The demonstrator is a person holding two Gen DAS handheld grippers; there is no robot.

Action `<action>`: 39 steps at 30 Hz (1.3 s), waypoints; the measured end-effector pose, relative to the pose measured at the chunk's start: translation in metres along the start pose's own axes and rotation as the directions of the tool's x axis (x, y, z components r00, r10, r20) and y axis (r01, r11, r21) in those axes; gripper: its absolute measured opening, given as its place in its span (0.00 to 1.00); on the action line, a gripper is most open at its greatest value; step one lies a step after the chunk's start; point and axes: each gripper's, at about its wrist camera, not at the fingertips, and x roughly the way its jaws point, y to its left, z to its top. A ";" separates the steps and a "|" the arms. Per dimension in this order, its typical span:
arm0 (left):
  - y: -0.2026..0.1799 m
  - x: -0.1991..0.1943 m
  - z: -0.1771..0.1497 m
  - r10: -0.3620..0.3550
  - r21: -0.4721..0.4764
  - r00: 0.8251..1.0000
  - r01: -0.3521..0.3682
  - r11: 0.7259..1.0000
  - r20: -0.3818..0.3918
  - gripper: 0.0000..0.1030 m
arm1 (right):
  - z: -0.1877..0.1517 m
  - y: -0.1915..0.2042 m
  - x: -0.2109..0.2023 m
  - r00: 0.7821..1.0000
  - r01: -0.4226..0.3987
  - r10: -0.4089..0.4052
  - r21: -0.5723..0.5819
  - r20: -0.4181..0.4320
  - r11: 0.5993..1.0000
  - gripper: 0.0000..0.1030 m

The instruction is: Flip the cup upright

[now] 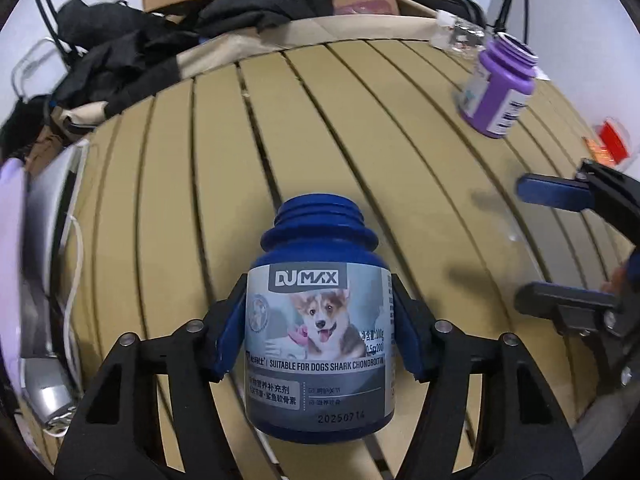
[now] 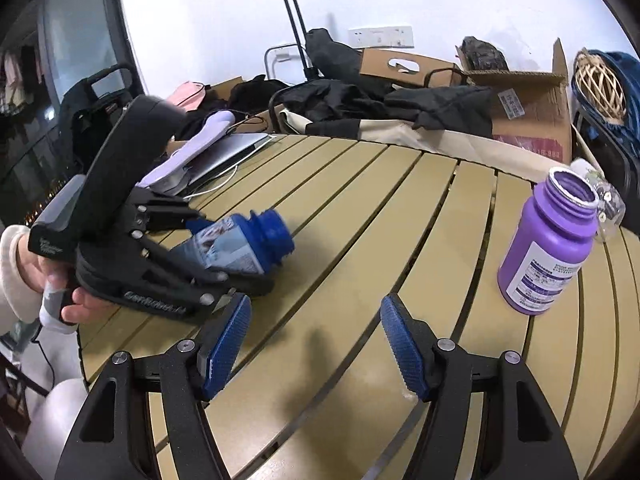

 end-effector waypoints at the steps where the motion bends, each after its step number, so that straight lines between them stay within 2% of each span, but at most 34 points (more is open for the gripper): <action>1: 0.001 -0.002 0.000 0.008 -0.008 1.000 -0.008 1.000 0.016 0.58 | 0.001 -0.001 -0.001 1.000 0.002 -0.002 0.007 0.004 1.000 0.70; 4: 0.000 -0.016 -0.003 0.015 -0.032 0.993 -0.012 0.999 0.115 0.58 | 0.007 -0.006 -0.007 1.000 -0.012 0.011 0.033 0.021 0.999 0.70; 6: 0.000 -0.032 0.000 0.024 -0.023 0.975 -0.020 1.000 0.219 0.58 | 0.025 -0.011 -0.011 0.998 -0.048 0.046 0.058 0.038 0.997 0.70; 8: 0.002 -0.044 0.006 0.015 -0.023 0.953 -0.009 1.000 0.304 0.58 | 0.047 -0.017 -0.014 0.991 -0.123 0.118 0.068 0.063 0.990 0.70; 10: 0.003 -0.059 0.011 0.005 -0.021 0.913 0.004 1.000 0.407 0.58 | 0.074 -0.024 -0.013 0.977 -0.202 0.195 0.087 0.082 0.976 0.75; 11: 0.003 -0.062 0.013 0.004 -0.024 0.897 0.007 1.000 0.442 0.58 | 0.090 -0.029 -0.009 0.963 -0.262 0.253 0.108 0.090 0.959 0.75; 12: 0.005 -0.067 0.016 0.001 -0.038 0.873 0.020 0.999 0.487 0.58 | 0.102 -0.033 -0.002 0.950 -0.308 0.299 0.126 0.084 0.943 0.76; 13: 0.006 -0.069 0.019 0.002 -0.046 0.854 0.025 0.999 0.520 0.58 | 0.114 -0.036 0.006 0.943 -0.333 0.325 0.144 0.075 0.932 0.76; 14: 0.006 -0.073 0.020 0.005 -0.043 0.827 0.022 0.999 0.562 0.58 | 0.120 -0.036 0.011 0.940 -0.342 0.335 0.152 0.071 0.927 0.76; 15: 0.005 -0.074 0.021 0.014 -0.035 0.804 0.008 0.999 0.594 0.58 | 0.127 -0.036 0.020 0.925 -0.380 0.377 0.159 0.054 0.911 0.76; 16: 0.005 -0.074 0.024 0.026 -0.025 0.788 -0.014 1.000 0.616 0.58 | 0.131 -0.035 0.028 0.912 -0.409 0.409 0.166 0.035 0.898 0.76; 17: 0.006 -0.074 0.028 0.031 -0.020 0.780 -0.023 1.000 0.626 0.58 | 0.134 -0.036 0.036 0.912 -0.406 0.409 0.185 0.024 0.895 0.76; 21: 0.012 -0.071 0.034 -0.014 0.014 0.764 0.006 1.000 0.645 0.58 | 0.144 -0.039 0.057 0.882 -0.461 0.471 0.244 0.019 0.853 0.75; 23: 0.011 -0.069 0.036 -0.020 0.028 0.761 0.003 1.000 0.649 0.58 | 0.146 -0.044 0.067 0.847 -0.516 0.531 0.285 0.029 0.808 0.66; 24: 0.013 -0.067 0.039 -0.019 0.027 0.765 0.002 1.000 0.644 0.58 | 0.148 -0.044 0.069 0.852 -0.509 0.523 0.276 0.025 0.816 0.66; 26: 0.018 -0.061 0.045 -0.054 0.037 0.787 0.040 0.999 0.615 0.59 | 0.153 -0.037 0.068 0.890 -0.447 0.456 0.204 0.001 0.871 0.66; 28: 0.027 -0.059 0.049 -0.111 0.040 0.786 0.110 0.993 0.609 0.60 | 0.160 -0.027 0.062 0.931 -0.364 0.366 0.080 -0.006 0.928 0.66; 29: 0.034 -0.058 0.053 -0.144 0.042 0.779 0.150 0.988 0.610 0.61 | 0.163 -0.026 0.059 0.940 -0.341 0.341 0.031 0.000 0.940 0.66; 31: 0.042 -0.057 0.060 -0.200 0.052 0.758 0.215 0.975 0.621 0.58 | 0.170 -0.020 0.054 0.954 -0.296 0.299 -0.109 0.017 0.949 0.66; 34: 0.040 -0.055 0.067 -0.202 0.074 0.736 0.203 0.976 0.647 0.58 | 0.173 -0.019 0.050 0.967 -0.235 0.252 -0.241 0.041 0.942 0.66; 36: 0.038 -0.051 0.072 -0.197 0.076 0.732 0.196 0.978 0.652 0.58 | 0.175 -0.021 0.054 0.970 -0.211 0.236 -0.298 0.053 0.931 0.66; 39: 0.034 -0.040 0.078 -0.187 0.067 0.743 0.188 0.980 0.643 0.58 | 0.172 -0.032 0.061 0.972 -0.202 0.230 -0.325 0.050 0.924 0.66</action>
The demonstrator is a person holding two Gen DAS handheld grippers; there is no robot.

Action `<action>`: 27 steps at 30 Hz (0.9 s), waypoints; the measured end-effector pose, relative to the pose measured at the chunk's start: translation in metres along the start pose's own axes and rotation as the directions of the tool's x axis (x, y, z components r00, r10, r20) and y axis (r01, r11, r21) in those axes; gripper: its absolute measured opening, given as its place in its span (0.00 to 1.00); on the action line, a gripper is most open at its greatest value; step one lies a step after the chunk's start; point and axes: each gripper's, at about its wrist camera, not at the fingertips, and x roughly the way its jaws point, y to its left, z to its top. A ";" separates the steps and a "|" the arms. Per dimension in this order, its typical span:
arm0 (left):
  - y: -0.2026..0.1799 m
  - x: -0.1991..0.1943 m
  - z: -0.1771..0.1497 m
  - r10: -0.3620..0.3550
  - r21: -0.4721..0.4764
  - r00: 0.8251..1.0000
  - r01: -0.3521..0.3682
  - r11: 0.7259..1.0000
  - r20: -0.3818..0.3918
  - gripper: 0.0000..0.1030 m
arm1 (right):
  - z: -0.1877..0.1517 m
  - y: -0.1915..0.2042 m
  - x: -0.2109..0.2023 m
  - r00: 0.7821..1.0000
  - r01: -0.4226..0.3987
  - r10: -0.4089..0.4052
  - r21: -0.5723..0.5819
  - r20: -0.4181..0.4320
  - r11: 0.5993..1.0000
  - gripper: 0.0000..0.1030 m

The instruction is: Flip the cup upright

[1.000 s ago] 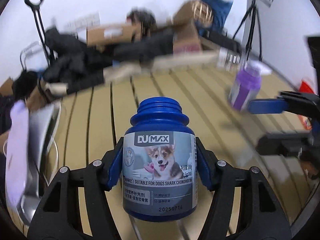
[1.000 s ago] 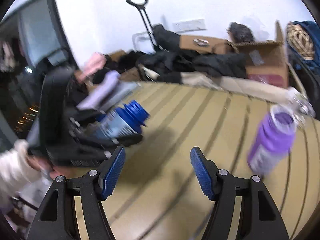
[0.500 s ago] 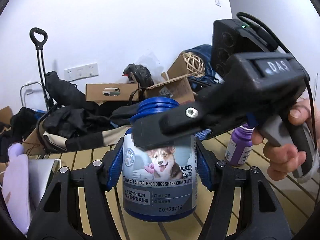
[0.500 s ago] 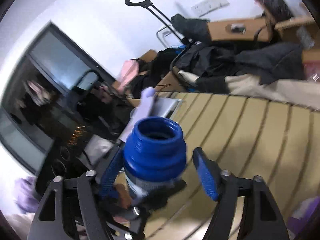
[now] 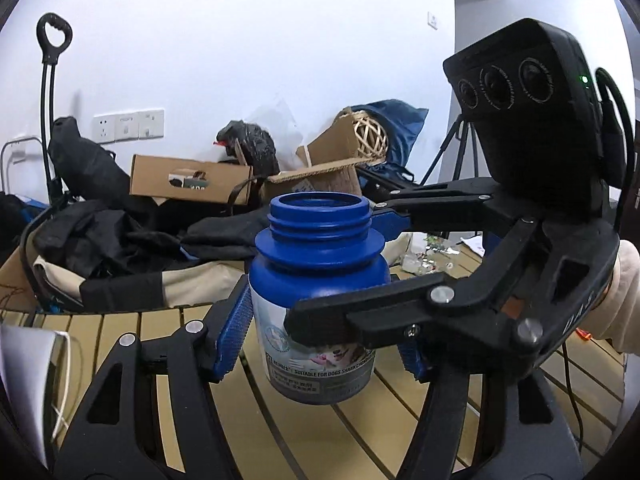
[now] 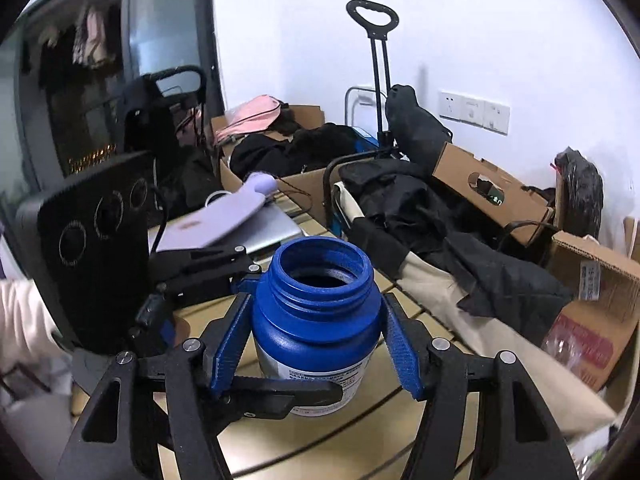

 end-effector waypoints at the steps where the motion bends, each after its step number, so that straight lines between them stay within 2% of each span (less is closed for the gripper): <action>1: -0.001 0.005 -0.002 0.006 0.004 1.000 -0.006 1.000 0.000 0.58 | -0.002 -0.002 0.001 1.000 0.001 -0.001 -0.007 -0.001 1.000 0.66; 4: -0.002 0.012 -0.008 0.019 0.004 1.000 -0.019 1.000 -0.006 0.58 | -0.010 -0.008 0.008 1.000 0.000 0.000 -0.012 0.001 1.000 0.66; 7: -0.003 0.016 -0.013 0.030 0.009 1.000 -0.030 0.999 -0.001 0.58 | -0.014 -0.004 0.011 0.999 0.031 -0.032 -0.057 -0.016 0.998 0.66; 12: -0.006 0.001 -0.016 0.039 -0.007 0.999 -0.039 0.999 0.015 0.58 | -0.014 0.011 0.005 0.998 0.054 -0.053 -0.043 0.019 0.998 0.66; 16: -0.007 -0.023 -0.024 0.021 -0.032 1.000 -0.021 0.999 0.009 0.58 | -0.020 0.030 0.000 1.000 -0.004 0.004 0.004 0.030 1.000 0.66; 18: -0.008 -0.029 -0.031 0.020 -0.039 1.000 -0.021 0.999 -0.018 0.58 | -0.029 0.036 0.003 0.999 -0.033 0.032 0.041 0.023 0.999 0.66; 20: -0.009 -0.030 -0.042 0.020 -0.041 0.998 -0.023 0.999 -0.067 0.59 | -0.038 0.044 0.010 1.000 -0.014 0.014 0.038 0.004 0.999 0.66; 22: -0.008 -0.025 -0.054 0.055 -0.056 0.984 -0.066 0.996 -0.169 0.71 | -0.049 0.052 0.021 0.999 0.041 -0.040 0.021 -0.031 0.999 0.66; 24: -0.003 -0.026 -0.071 0.069 -0.103 0.954 -0.103 0.989 -0.291 0.71 | -0.057 0.057 0.029 0.996 0.070 -0.070 -0.001 -0.057 0.998 0.66; 27: 0.003 -0.046 -0.090 0.133 -0.132 0.910 -0.198 0.971 -0.392 0.71 | -0.069 0.066 0.043 0.987 0.122 -0.126 -0.047 -0.099 0.991 0.66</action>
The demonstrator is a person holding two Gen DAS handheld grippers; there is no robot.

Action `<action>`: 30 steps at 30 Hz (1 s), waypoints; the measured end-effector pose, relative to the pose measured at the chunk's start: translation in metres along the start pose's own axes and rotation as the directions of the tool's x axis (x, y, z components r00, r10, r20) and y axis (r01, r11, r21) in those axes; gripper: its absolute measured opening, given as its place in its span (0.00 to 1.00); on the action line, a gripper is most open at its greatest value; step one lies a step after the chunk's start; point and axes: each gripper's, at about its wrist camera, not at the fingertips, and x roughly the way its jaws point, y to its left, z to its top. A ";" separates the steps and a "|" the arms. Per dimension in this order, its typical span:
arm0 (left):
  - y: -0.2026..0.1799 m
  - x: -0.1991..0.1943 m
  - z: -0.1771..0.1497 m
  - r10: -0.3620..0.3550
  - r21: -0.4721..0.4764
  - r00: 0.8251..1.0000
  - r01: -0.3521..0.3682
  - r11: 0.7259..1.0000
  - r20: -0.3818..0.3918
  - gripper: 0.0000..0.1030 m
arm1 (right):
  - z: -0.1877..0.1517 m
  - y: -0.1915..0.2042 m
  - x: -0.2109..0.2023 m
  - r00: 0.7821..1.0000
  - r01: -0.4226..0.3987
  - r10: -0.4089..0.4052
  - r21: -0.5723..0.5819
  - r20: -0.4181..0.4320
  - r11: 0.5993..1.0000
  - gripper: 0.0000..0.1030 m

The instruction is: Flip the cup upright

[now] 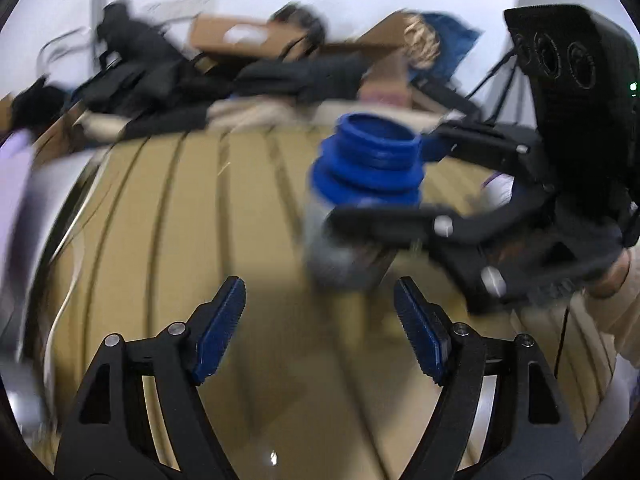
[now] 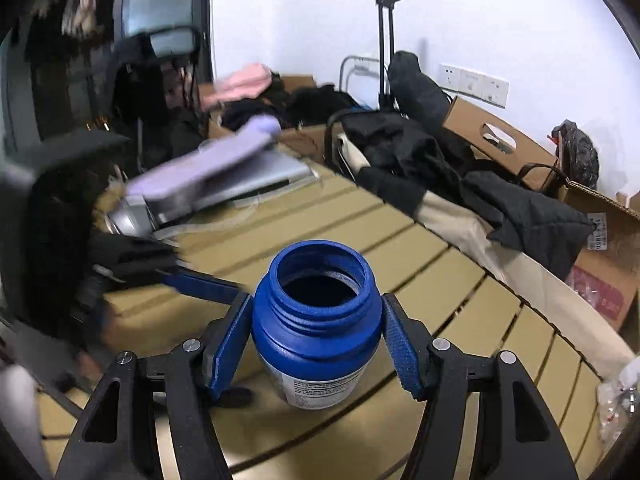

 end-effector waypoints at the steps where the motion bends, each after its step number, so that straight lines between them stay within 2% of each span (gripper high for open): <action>1: 0.003 -0.006 -0.006 0.038 -0.013 0.999 -0.038 0.999 -0.012 0.71 | -0.002 0.003 0.003 1.000 0.017 -0.017 -0.006 0.006 1.000 0.67; 5: 0.008 -0.025 -0.015 0.137 -0.027 0.990 -0.137 0.990 -0.019 0.72 | -0.005 0.001 0.011 0.998 0.050 -0.049 0.028 -0.032 0.998 0.68; 8: 0.004 -0.045 -0.014 0.192 -0.037 0.981 -0.191 0.981 0.015 0.72 | -0.004 0.003 -0.004 0.997 0.067 -0.064 0.063 -0.040 0.996 0.73; 11: -0.008 -0.079 -0.013 0.178 -0.060 0.981 -0.173 0.983 0.082 0.77 | -0.002 0.004 -0.049 1.000 0.031 -0.030 0.177 -0.004 0.984 0.73; 13: -0.016 -0.098 -0.013 0.201 -0.089 0.972 -0.191 0.977 0.119 0.89 | -0.006 0.006 -0.081 0.999 0.044 -0.049 0.225 0.015 0.973 0.79; 14: -0.020 -0.107 -0.014 0.209 -0.112 0.969 -0.195 0.974 0.131 0.89 | -0.012 0.008 -0.100 0.998 0.062 -0.068 0.250 0.016 0.966 0.79; 17: -0.032 -0.128 -0.022 0.232 -0.139 0.965 -0.214 0.967 0.125 0.89 | -0.037 0.011 -0.148 0.988 0.150 -0.150 0.311 -0.026 0.939 0.79; 21: -0.052 -0.169 -0.041 0.255 -0.145 0.954 -0.233 0.962 0.157 0.89 | -0.078 0.020 -0.213 0.954 0.299 -0.287 0.375 -0.088 0.877 0.79; 23: -0.061 -0.192 -0.051 0.275 -0.147 0.948 -0.252 0.956 0.161 0.90 | -0.091 0.034 -0.245 0.944 0.329 -0.313 0.409 -0.108 0.851 0.79; 26: -0.079 -0.234 -0.063 0.349 -0.129 0.922 -0.331 0.935 0.167 0.90 | -0.098 0.069 -0.291 0.930 0.363 -0.354 0.400 -0.099 0.842 0.79; 30: -0.106 -0.301 -0.086 0.356 -0.123 0.901 -0.336 0.934 0.249 0.97 | -0.101 0.124 -0.355 0.908 0.409 -0.409 0.387 -0.087 0.826 0.79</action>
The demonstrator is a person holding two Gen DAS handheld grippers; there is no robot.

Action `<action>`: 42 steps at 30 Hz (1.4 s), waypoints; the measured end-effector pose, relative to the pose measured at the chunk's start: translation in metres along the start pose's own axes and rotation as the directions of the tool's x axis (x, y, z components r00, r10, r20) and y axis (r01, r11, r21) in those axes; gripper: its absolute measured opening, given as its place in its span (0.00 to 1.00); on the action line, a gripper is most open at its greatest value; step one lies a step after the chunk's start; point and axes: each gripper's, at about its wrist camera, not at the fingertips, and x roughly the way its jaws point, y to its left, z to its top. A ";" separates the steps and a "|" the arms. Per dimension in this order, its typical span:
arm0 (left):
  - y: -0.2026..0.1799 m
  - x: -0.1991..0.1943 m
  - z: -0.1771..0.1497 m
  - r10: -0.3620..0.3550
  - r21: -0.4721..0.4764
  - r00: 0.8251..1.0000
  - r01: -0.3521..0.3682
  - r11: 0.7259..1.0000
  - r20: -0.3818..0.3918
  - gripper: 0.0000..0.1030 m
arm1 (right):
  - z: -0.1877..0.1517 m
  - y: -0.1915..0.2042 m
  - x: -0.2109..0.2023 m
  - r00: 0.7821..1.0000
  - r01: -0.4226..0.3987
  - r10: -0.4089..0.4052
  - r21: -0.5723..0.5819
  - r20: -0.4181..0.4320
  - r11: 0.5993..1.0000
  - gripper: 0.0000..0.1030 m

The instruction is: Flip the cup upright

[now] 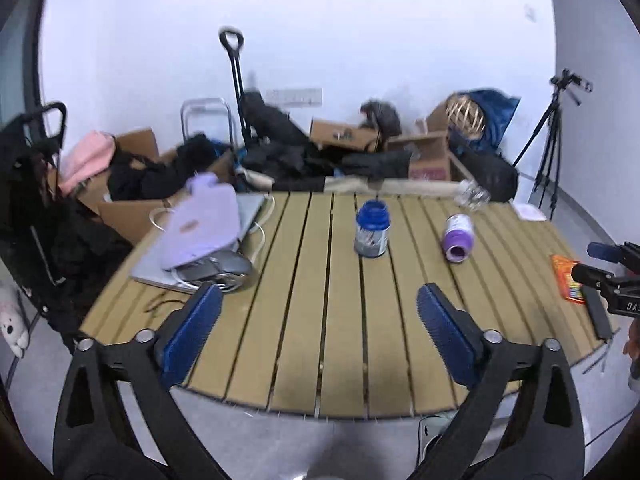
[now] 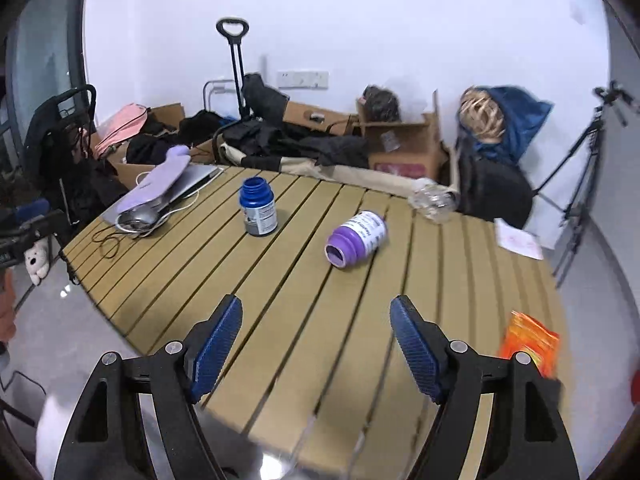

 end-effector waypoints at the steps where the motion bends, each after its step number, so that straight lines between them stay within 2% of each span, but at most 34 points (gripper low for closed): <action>1: -0.002 -0.023 -0.005 0.004 0.003 1.000 -0.004 1.000 0.023 0.98 | -0.006 0.005 -0.020 1.000 -0.003 0.003 0.003 0.008 1.000 0.79; 7: -0.004 -0.120 -0.051 0.031 -0.006 0.998 -0.031 0.999 0.049 1.00 | -0.048 0.045 -0.115 0.994 -0.096 0.096 -0.008 0.045 0.995 0.79; 9: 0.001 -0.154 -0.075 0.028 -0.014 0.998 -0.028 1.000 0.054 1.00 | -0.064 0.060 -0.147 0.990 -0.111 0.115 -0.050 0.077 0.993 0.79; 11: 0.004 -0.187 -0.102 0.002 0.021 0.997 -0.003 1.000 0.072 1.00 | -0.083 0.074 -0.179 0.987 -0.105 0.114 -0.079 0.114 0.991 0.79; 12: 0.004 -0.204 -0.117 0.017 0.035 0.996 -0.020 0.999 0.083 1.00 | -0.095 0.081 -0.194 0.985 -0.102 0.114 -0.091 0.130 0.991 0.79; 15: 0.002 -0.244 -0.155 0.014 0.060 0.987 -0.024 0.998 0.159 1.00 | -0.128 0.098 -0.229 0.977 -0.115 0.123 -0.055 0.174 0.992 0.79; 18: -0.002 -0.277 -0.189 -0.023 0.057 0.977 0.011 0.998 0.213 1.00 | -0.160 0.118 -0.256 0.966 -0.132 0.134 -0.026 0.220 0.991 0.79; 20: -0.001 -0.292 -0.205 -0.020 0.019 0.974 0.016 1.000 0.227 1.00 | -0.180 0.132 -0.274 0.962 -0.084 0.083 -0.005 0.261 0.996 0.79; 22: 0.000 -0.304 -0.220 -0.026 -0.016 0.970 0.031 0.999 0.242 1.00 | -0.205 0.143 -0.291 0.949 -0.077 0.066 0.024 0.309 0.997 0.79; 27: -0.004 -0.329 -0.246 0.008 -0.043 0.946 0.006 0.999 0.324 1.00 | -0.263 0.172 -0.313 0.934 -0.058 0.040 0.040 0.355 0.997 0.79; 29: -0.007 -0.332 -0.248 -0.021 -0.034 0.946 0.034 0.999 0.324 1.00 | -0.269 0.179 -0.314 0.935 -0.061 0.051 0.018 0.350 0.998 0.79; 31: -0.011 -0.333 -0.247 -0.013 -0.021 0.945 0.021 1.000 0.328 1.00 | -0.265 0.180 -0.318 0.933 -0.037 0.033 0.003 0.359 0.999 0.79; 34: -0.013 -0.337 -0.250 -0.015 -0.019 0.940 0.023 1.000 0.342 1.00 | -0.258 0.177 -0.320 0.922 -0.079 0.067 0.016 0.381 0.997 0.79; 42: -0.011 -0.341 -0.255 -0.004 -0.034 0.936 0.017 0.999 0.352 1.00 | -0.263 0.182 -0.324 0.913 -0.074 0.063 0.011 0.403 0.997 0.79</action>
